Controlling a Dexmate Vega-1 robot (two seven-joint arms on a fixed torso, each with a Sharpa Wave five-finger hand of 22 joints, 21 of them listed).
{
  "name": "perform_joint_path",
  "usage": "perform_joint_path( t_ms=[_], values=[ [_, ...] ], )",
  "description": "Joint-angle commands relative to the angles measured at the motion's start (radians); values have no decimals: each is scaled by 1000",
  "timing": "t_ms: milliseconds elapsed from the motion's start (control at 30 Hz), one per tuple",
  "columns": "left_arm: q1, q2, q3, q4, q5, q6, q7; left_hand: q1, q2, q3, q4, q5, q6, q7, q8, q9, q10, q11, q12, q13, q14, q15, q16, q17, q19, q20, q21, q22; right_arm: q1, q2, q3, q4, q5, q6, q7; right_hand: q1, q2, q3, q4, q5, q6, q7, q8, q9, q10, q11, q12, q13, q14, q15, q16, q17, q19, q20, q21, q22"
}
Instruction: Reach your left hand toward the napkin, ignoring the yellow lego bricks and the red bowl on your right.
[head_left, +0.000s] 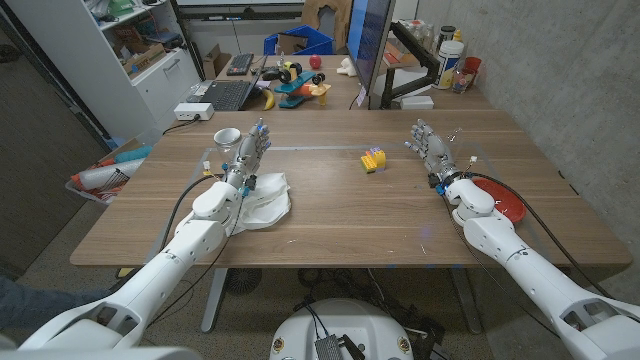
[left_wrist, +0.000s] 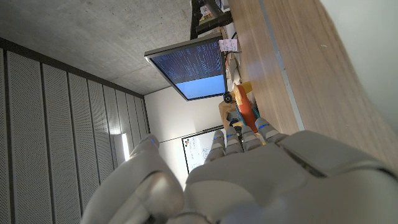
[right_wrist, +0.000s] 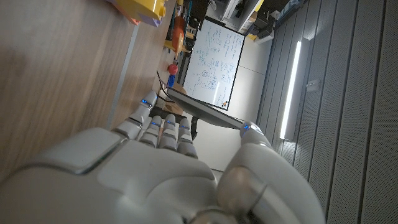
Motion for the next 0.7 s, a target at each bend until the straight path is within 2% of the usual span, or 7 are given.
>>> perform_joint_path(
  t_ms=[33,367,700],
  values=[
    [43,-98,-131,-35,123,77,-67,12,4,7,-3,3,1,5,4,3,-5,-1,6,-1,-11,-1,7,3,-9,2,2,2,-30,75,98,-15,-86,-50,45,9,1,6,0,5,10,-1,6,1,1,7,3,3,3,7,5,0,9,-1,0,2],
    [72,-163,-205,-75,202,95,-112,13,6,8,-6,2,2,5,3,3,-3,0,7,-8,-8,4,8,3,-9,2,-4,2,-37,111,148,-17,-131,-72,78,8,2,6,-1,6,10,-3,6,-1,1,9,1,4,4,7,4,-4,10,-1,-6,2],
    [98,-191,-246,-119,246,110,-141,14,9,8,-8,1,3,6,3,3,1,2,8,-15,-4,5,8,3,-9,4,-10,2,-34,134,170,-5,-155,-79,98,7,3,5,-2,8,11,-4,6,-2,1,7,-1,4,5,7,4,-8,13,1,-14,2]
  ],
)
